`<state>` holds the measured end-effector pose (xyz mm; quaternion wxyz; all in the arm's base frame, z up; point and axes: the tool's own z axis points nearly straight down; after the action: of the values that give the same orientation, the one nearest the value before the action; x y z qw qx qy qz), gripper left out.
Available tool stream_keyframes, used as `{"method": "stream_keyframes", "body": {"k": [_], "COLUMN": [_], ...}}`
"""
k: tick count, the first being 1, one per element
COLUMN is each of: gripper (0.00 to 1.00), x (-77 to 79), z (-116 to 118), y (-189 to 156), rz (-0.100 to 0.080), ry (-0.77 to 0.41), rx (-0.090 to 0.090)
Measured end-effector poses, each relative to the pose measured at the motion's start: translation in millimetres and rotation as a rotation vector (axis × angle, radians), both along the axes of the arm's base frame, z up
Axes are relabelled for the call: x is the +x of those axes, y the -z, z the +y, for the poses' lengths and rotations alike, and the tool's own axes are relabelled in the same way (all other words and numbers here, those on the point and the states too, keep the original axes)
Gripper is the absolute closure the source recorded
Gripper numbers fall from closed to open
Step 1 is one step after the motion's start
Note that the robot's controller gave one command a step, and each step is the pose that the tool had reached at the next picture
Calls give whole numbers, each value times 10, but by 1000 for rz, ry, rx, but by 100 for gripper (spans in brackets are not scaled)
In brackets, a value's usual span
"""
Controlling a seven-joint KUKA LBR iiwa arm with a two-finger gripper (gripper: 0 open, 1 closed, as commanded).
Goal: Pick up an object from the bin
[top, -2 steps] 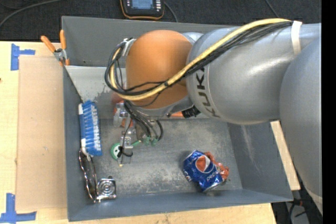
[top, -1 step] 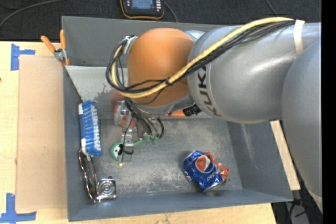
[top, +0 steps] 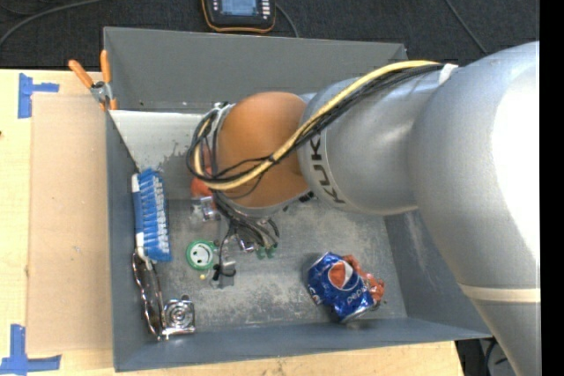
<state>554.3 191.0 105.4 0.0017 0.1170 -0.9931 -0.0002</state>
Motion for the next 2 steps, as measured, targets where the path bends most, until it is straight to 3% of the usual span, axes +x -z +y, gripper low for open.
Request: {"method": "stream_keyframes", "body": {"k": [1,2], "gripper": [0,0], "x": [52,-147], "z": [4,11], "y": [362,53], "rz": [-6,1], "ry": [-71,-118], "rx": [3,0]}}
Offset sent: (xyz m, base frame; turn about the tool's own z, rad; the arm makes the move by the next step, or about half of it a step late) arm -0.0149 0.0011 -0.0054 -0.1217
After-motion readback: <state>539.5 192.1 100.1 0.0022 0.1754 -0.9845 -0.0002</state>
